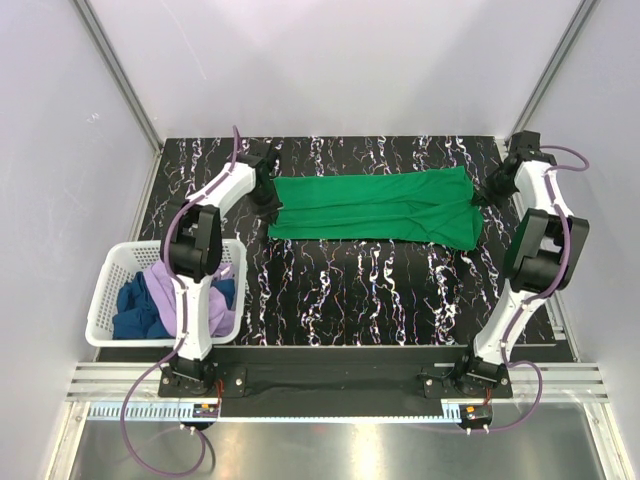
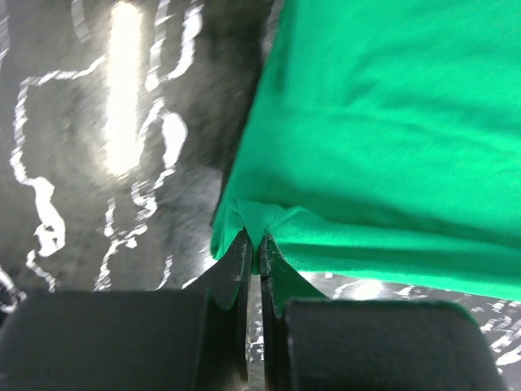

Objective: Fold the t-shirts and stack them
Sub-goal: Fold the tshirt

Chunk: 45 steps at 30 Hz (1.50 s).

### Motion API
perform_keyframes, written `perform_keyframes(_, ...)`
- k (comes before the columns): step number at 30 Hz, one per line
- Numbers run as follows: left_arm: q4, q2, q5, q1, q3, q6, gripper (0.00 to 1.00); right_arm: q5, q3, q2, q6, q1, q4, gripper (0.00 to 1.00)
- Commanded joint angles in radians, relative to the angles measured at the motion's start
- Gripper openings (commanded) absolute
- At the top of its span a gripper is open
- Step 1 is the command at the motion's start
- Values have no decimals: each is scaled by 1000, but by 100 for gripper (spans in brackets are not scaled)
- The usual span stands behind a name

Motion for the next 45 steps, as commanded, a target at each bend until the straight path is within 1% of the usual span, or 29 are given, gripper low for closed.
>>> perform_keyframes(1, -10, 24, 54, -2, 116, 33, 3, -36, 119, 50, -24, 2, -16, 0)
perform_keyframes(4, -19, 46, 57, -1, 172, 38, 5, -37, 174, 98, -33, 2, -34, 0)
perform_keyframes(7, -18, 55, 63, 1, 189, 38, 8, -39, 199, 121, -33, 2, -37, 0)
perform_keyframes(14, -24, 98, 82, 15, 235, 32, 9, -85, 275, 185, -30, 4, -37, 0)
perform_keyframes(31, -19, 133, 92, 55, 273, 10, 11, -119, 378, 271, -6, 5, -39, 0)
perform_keyframes(34, -16, 144, 100, 56, 279, 10, 13, -134, 401, 295, 1, 5, -34, 0)
perform_keyframes(35, -13, 150, 103, 58, 282, 9, 16, -140, 410, 308, 4, 5, -31, 0)
perform_keyframes(39, -18, 173, 117, 62, 325, 9, 19, -149, 433, 332, 14, 7, -26, 0)
perform_keyframes(45, -16, 198, 132, 68, 366, 9, 20, -162, 469, 369, 31, 13, -20, 0)
